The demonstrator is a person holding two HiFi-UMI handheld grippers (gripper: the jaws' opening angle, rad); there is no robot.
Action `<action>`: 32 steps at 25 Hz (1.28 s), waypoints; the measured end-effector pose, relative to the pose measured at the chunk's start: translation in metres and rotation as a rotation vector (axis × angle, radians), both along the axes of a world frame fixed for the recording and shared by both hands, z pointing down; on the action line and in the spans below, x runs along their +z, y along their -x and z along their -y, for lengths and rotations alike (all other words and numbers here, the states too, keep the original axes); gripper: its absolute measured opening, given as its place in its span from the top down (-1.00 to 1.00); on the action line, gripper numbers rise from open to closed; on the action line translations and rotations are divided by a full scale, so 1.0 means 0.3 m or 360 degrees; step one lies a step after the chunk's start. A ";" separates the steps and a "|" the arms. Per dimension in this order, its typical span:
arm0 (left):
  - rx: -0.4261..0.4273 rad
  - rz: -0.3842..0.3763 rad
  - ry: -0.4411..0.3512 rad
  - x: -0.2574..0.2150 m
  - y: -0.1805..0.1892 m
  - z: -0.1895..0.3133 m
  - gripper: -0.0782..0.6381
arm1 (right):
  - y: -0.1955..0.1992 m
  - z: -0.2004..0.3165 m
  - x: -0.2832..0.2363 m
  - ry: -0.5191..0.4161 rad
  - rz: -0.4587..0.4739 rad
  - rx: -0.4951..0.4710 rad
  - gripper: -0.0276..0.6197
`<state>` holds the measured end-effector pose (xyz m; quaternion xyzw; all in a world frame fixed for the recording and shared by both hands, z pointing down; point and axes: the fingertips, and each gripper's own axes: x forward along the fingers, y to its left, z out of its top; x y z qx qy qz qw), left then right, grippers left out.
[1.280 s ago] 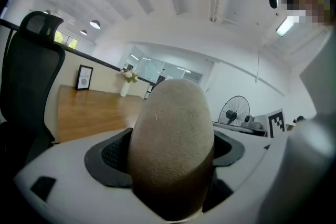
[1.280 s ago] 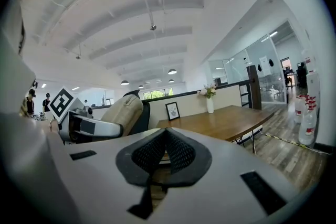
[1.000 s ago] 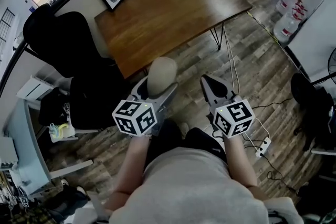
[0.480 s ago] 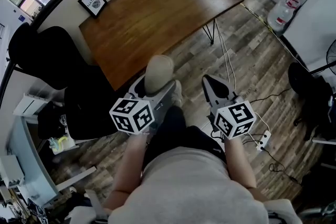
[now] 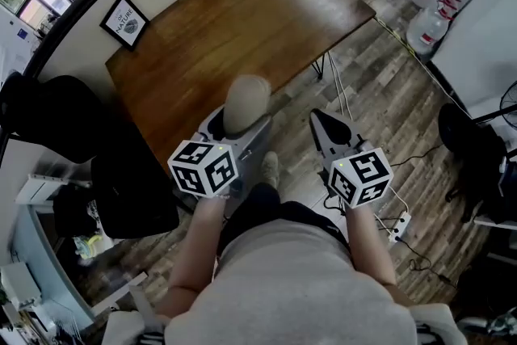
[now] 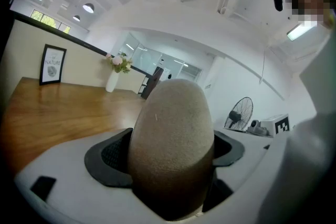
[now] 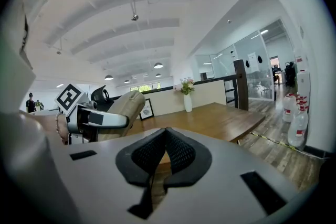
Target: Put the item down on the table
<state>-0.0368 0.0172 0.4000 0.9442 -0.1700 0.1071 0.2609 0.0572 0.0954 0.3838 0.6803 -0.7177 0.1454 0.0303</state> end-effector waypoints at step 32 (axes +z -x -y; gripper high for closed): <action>-0.0251 0.0057 0.0049 0.050 -0.263 0.777 -0.43 | -0.337 0.847 0.011 0.0035 0.0005 -0.0246 0.89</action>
